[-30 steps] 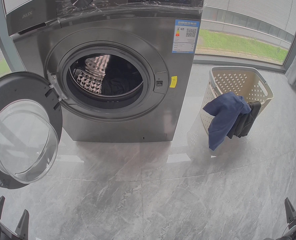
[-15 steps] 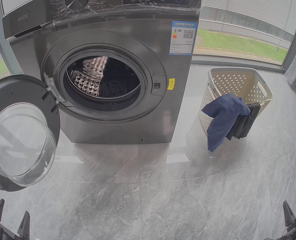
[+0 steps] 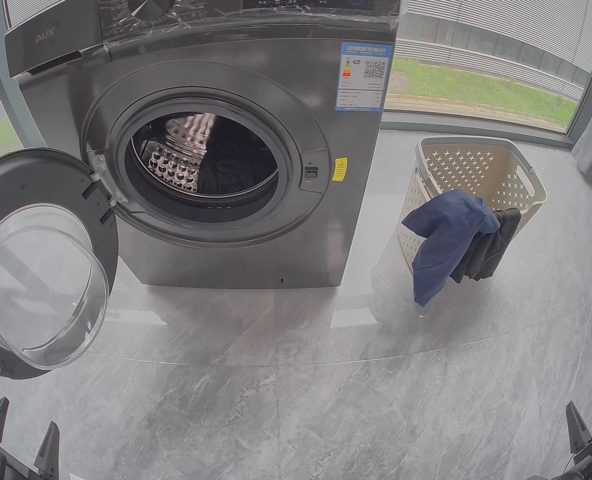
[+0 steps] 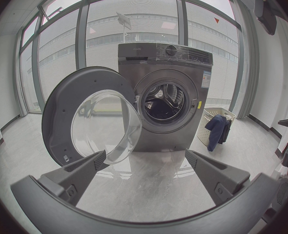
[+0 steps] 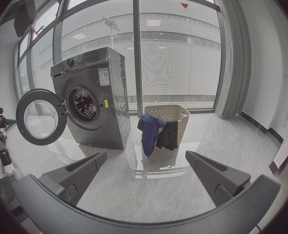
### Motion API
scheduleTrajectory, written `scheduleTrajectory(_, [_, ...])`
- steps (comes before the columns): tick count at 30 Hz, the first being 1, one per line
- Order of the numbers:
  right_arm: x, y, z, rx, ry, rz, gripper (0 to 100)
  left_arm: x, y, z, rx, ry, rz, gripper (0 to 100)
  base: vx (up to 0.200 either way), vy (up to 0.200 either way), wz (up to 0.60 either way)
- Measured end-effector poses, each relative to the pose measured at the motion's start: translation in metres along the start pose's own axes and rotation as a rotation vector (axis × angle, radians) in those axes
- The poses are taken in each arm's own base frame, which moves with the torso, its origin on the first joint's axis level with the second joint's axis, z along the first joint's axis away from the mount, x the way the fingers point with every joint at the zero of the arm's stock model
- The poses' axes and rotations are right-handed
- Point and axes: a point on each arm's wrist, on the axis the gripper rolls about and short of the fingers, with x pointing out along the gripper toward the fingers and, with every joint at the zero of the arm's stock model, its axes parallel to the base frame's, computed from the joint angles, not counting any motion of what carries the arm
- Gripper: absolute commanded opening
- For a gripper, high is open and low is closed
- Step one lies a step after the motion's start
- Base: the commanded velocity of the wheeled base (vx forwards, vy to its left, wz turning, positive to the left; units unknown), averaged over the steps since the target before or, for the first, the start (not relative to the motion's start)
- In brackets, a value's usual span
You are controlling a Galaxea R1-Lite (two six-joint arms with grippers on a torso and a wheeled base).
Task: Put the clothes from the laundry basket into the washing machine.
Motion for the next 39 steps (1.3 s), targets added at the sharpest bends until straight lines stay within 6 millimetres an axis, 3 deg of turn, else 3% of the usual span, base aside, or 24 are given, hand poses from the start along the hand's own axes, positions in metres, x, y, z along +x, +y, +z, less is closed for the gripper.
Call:
scheduleTrajectory(25, [0.0001, 0.0, 0.0, 0.0, 0.001, 0.0, 100, 0.0001, 0.0, 0.0, 0.002, 0.002, 0.0, 100, 0.0, -0.2, 0.0])
scheduleTrajectory(31, [0.0001, 0.0, 0.0001, 0.0, 0.001, 0.0, 100, 0.0002, 0.0, 0.0, -0.002, 0.002, 0.001, 100, 0.0, 0.0, 0.0])
scheduleTrajectory(39, [0.0001, 0.0, 0.0, 0.0, 0.002, 0.0, 100, 0.0002, 0.0, 0.0001, -0.001, 0.002, 0.0, 100, 0.0, -0.2, 0.0])
